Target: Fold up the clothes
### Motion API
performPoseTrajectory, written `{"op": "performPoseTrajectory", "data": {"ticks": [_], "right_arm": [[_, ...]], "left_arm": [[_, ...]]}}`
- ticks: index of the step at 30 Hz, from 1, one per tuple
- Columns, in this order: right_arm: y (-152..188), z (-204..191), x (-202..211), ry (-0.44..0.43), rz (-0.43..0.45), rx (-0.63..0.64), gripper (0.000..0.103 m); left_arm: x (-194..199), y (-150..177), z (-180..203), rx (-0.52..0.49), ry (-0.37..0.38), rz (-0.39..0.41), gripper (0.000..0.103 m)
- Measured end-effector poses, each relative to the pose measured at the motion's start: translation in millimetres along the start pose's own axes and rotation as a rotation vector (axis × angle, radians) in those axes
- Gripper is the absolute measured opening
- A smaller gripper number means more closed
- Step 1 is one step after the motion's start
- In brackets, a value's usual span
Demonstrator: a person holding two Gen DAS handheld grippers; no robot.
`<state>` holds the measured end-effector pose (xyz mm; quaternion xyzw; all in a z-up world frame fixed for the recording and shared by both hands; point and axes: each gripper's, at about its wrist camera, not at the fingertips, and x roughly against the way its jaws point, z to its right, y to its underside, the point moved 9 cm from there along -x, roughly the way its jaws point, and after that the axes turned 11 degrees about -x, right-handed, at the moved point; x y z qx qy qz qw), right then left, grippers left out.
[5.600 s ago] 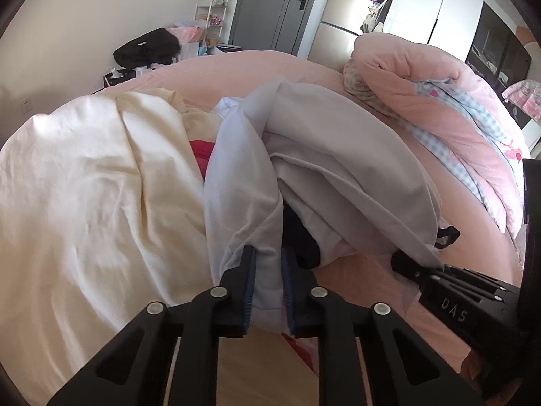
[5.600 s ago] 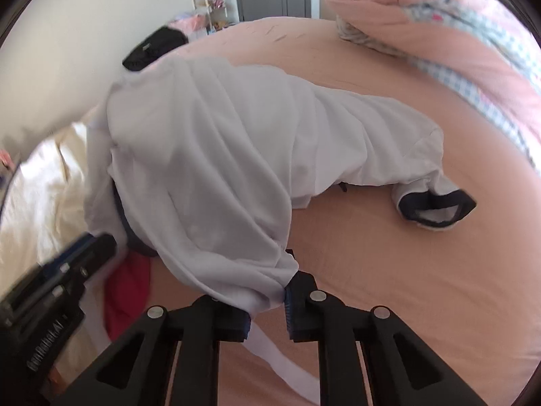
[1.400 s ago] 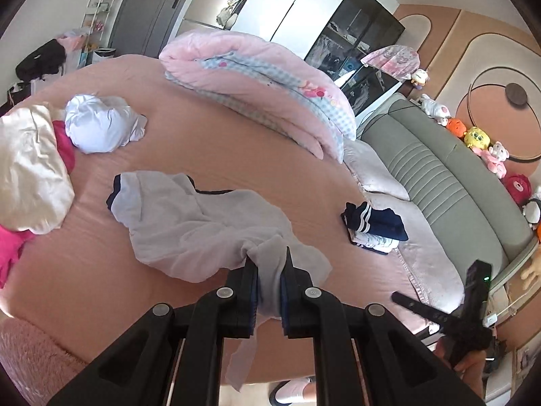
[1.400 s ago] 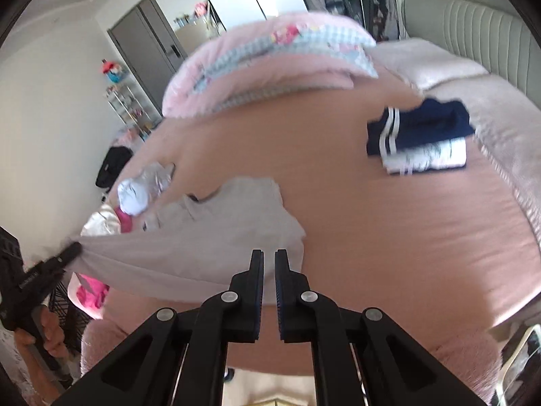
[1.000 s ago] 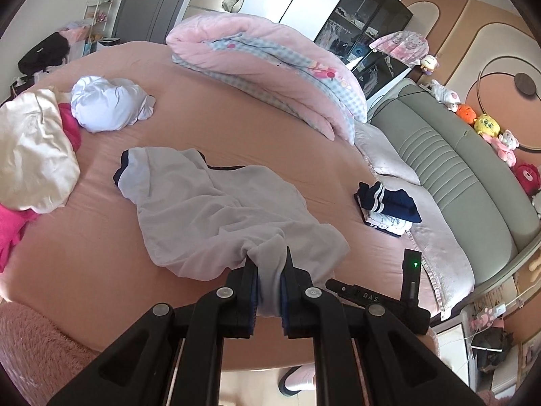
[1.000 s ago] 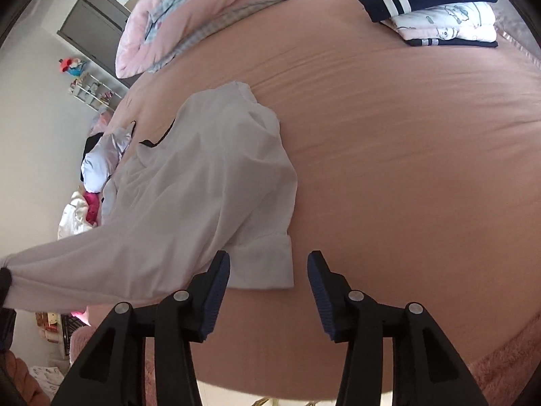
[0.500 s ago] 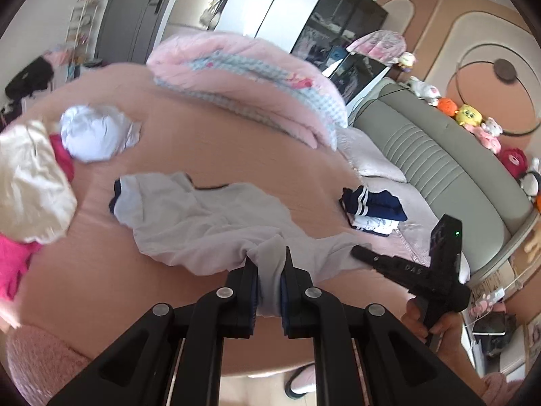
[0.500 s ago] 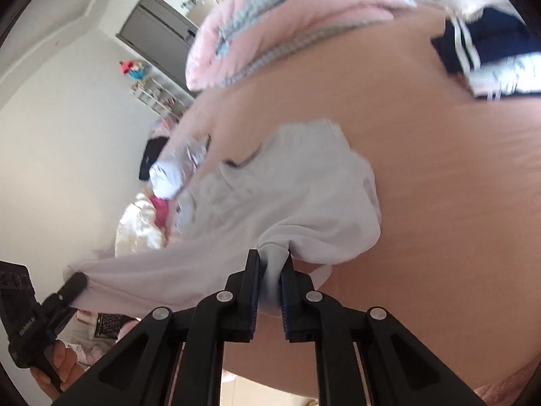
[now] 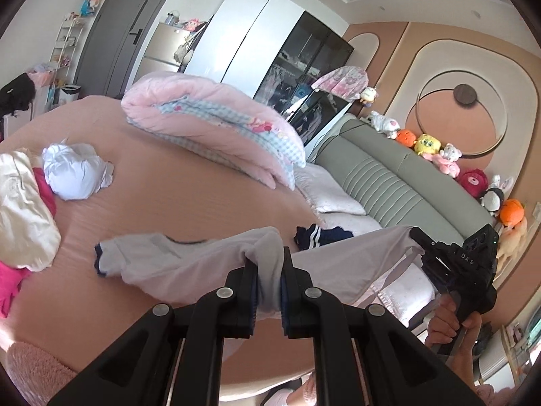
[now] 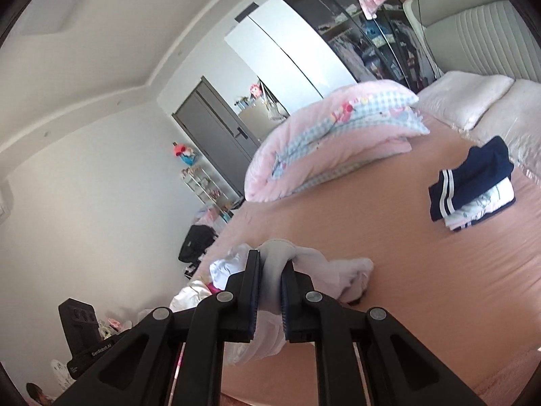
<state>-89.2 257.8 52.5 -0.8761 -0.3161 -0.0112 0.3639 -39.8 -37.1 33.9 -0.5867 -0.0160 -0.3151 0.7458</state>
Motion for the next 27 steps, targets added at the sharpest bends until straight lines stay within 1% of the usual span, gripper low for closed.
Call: {"op": "performPoseTrajectory", "data": {"ticks": [3,5,6,7,8,10,11,12,14,15,16,17,18,19,20,21,22,23,24,25,26,27], "right_arm": [[-16,-28,23,-0.032,0.071,0.053,0.01],[-19,-40,30,-0.043,0.081,0.076,0.01],[-20,-44,33,-0.048,0.083,0.087,0.01],[-18,-43,31,-0.028,0.077,0.102,0.01],[-15,-39,26,0.005,0.069,0.118,0.01],[-2,-16,9,0.089,0.016,0.11,0.01],[7,0,-1,0.129,-0.02,0.083,0.01],[17,17,-12,0.158,-0.058,0.054,0.01],[37,54,-34,0.243,-0.12,0.026,0.01],[45,71,-47,0.294,-0.145,0.023,0.01],[44,76,-59,0.313,-0.154,0.026,0.01],[38,76,-70,0.316,-0.156,0.031,0.01],[32,76,-82,0.319,-0.159,0.036,0.01],[16,61,-87,0.283,-0.131,0.051,0.01],[-8,37,-84,0.24,-0.068,0.095,0.01],[-34,11,-79,0.201,0.006,0.15,0.01],[-58,-7,-77,0.194,0.073,0.198,0.011],[-81,-23,-77,0.201,0.137,0.243,0.013],[-96,-25,-87,0.226,0.151,0.269,0.018],[-107,-21,-100,0.261,0.143,0.287,0.033],[-101,-6,-112,0.293,0.106,0.28,0.045],[-88,15,-124,0.323,0.056,0.261,0.046]], "left_arm": [[17,-23,10,0.004,0.04,0.068,0.009],[23,-31,10,0.016,0.018,0.084,0.009],[22,-32,7,0.014,-0.021,0.079,0.009],[20,-32,3,0.002,-0.052,0.071,0.009],[14,-29,-1,-0.009,-0.067,0.053,0.009],[-6,-13,-12,0.008,-0.086,-0.012,0.009],[-17,-2,-17,0.018,-0.079,-0.046,0.009],[-31,10,-24,0.027,-0.089,-0.083,0.009],[-60,34,-37,0.013,-0.127,-0.161,0.009],[-77,37,-47,0.012,-0.152,-0.198,0.009],[-93,39,-57,0.011,-0.177,-0.234,0.009],[-104,29,-63,0.032,-0.162,-0.226,0.009],[-105,1,-64,0.026,-0.155,-0.168,0.009],[-106,-26,-65,0.021,-0.147,-0.11,0.009],[-103,-60,-66,-0.013,-0.172,-0.034,0.009],[-102,-91,-71,-0.038,-0.209,0.022,0.009],[-105,-113,-82,-0.043,-0.249,0.04,0.009],[-114,-127,-97,-0.031,-0.273,0.026,0.01],[-130,-125,-113,0.006,-0.274,-0.025,0.011],[-146,-123,-129,0.043,-0.275,-0.076,0.017],[-160,-108,-145,0.087,-0.28,-0.133,0.024],[-169,-88,-154,0.103,-0.286,-0.173,0.027]]}}
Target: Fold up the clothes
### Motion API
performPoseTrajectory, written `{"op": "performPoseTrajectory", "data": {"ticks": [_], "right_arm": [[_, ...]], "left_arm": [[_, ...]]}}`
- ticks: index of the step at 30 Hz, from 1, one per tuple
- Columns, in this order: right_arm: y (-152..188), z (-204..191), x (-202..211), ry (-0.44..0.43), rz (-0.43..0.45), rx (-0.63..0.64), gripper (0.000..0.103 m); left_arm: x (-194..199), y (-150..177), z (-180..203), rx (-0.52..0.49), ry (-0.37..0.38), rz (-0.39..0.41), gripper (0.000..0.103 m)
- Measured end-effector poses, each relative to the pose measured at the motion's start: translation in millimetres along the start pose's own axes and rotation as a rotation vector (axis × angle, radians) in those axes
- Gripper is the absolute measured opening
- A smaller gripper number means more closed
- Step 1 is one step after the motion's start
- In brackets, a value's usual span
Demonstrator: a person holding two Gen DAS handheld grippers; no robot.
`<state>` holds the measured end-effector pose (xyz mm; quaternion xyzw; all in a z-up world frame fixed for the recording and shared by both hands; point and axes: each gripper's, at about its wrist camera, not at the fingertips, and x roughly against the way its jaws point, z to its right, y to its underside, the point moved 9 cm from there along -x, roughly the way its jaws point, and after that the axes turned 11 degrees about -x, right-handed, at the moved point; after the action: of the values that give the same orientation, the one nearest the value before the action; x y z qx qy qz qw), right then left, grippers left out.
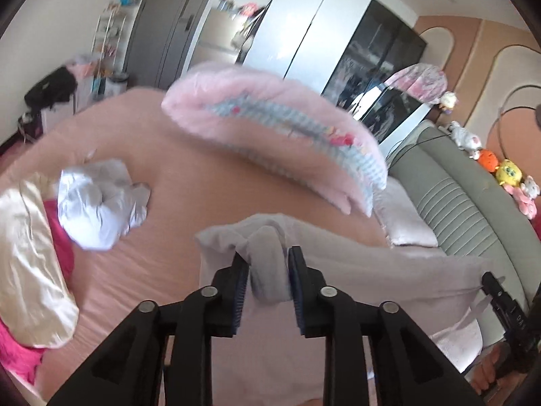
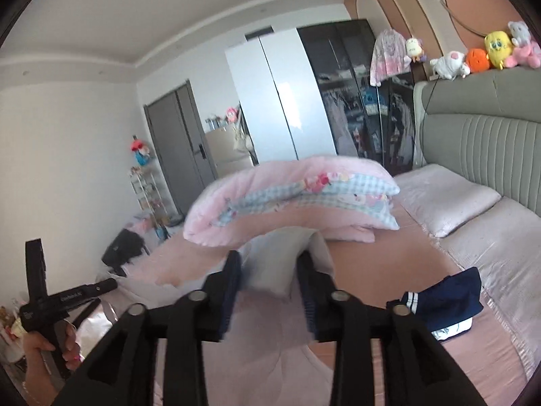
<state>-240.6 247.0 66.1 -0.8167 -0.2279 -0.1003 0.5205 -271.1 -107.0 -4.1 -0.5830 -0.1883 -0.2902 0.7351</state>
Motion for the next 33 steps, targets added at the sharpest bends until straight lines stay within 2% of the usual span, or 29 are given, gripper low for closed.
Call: {"op": "performPoseTrajectory", "data": {"ticks": [1,4,8,11,16,17,19,21,22,23,24,27,29,30,33], "right_arm": [[19,12,-15,0.024,-0.055,-0.009,0.046],[74,47,-60,0.095,-0.221,-0.036,0.046],[151,75,-82,0.139,-0.369,-0.071,0.045],[183,86,-87,0.146,-0.421,-0.096,0.045],[228,98,-84,0.182,-0.495,-0.095,0.045],[240,103,-84,0.196,-0.519,-0.1,0.045],[266,114,-83,0.224,-0.575,-0.119,0.045],[290,122,-83,0.246,-0.625,-0.146,0.045],[296,124,-83,0.238,-0.635,-0.161,0.045],[302,125,-83,0.228,-0.642,-0.175,0.045],[303,127,-86,0.22,-0.642,-0.188,0.045],[300,132,-103,0.203,-0.627,-0.226,0.045],[285,131,-117,0.197,-0.606,-0.223,0.04],[267,126,-118,0.19,-0.551,-0.201,0.034],[204,103,-108,0.159,-0.335,-0.115,0.033]], "left_arm": [[-14,17,-8,0.011,-0.007,-0.041,0.031],[-39,77,-21,-0.023,-0.055,-0.126,0.034],[-67,145,-33,-0.044,-0.074,-0.261,0.034],[-74,172,-36,-0.033,-0.076,-0.297,0.034],[-65,215,-18,-0.013,0.017,-0.322,0.034],[-63,226,-17,-0.003,-0.005,-0.333,0.034],[-55,247,-24,0.038,-0.134,-0.34,0.033],[-53,266,-21,0.074,-0.111,-0.353,0.033],[-59,276,-15,0.075,-0.061,-0.38,0.033],[-68,285,-8,0.059,-0.017,-0.418,0.033],[-77,290,-4,0.034,-0.006,-0.44,0.034],[-100,278,-4,-0.061,-0.066,-0.423,0.033],[-99,235,-6,-0.075,-0.084,-0.333,0.032],[-98,214,-6,-0.082,-0.093,-0.287,0.032],[-86,156,-11,-0.076,-0.135,-0.134,0.033]]}}
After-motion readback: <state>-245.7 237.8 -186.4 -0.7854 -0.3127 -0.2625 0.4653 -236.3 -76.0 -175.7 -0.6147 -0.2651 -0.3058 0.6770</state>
